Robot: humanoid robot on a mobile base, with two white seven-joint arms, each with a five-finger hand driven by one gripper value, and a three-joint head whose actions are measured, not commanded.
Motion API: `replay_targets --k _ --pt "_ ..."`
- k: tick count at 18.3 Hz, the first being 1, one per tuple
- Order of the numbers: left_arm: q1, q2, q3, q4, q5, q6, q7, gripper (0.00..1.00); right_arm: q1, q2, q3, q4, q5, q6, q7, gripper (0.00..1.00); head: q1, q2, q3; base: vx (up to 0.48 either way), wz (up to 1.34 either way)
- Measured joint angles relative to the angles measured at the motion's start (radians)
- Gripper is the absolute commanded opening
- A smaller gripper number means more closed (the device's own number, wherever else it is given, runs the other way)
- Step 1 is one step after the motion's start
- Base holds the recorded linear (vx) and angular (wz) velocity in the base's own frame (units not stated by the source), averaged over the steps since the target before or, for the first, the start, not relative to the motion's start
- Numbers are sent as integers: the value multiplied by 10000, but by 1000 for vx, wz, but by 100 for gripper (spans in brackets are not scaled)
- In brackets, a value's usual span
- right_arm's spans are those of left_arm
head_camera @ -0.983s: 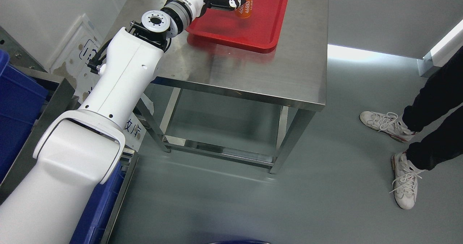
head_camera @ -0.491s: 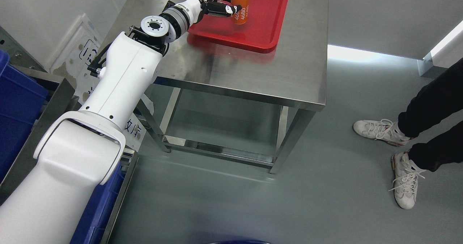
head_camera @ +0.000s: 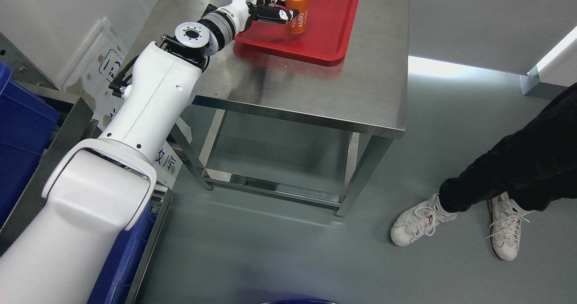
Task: Grab orange capacitor from left shelf to right desk
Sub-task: 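Lower the bottle onto the red tray and open the left hand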
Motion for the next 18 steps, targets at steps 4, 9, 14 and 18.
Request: replay_targets --k 4,9,14,18 --pt "1 0 -10 33 0 -2 -4 75 0 0 0 0 0 0 0 100 0 0 0 0 0" --pt "1 0 -17 58 -15 -7 -5 84 0 0 0 0 0 0 0 100 0 0 0 0 0" --pt "-6 0 234 13 -22 -6 -12 92 0 0 0 0 0 -1 0 100 0 0 0 0 0" --pt "-33 0 903 -233 -25 -15 -94 99 0 0 0 0 0 -2 0 100 0 0 0 0 0"
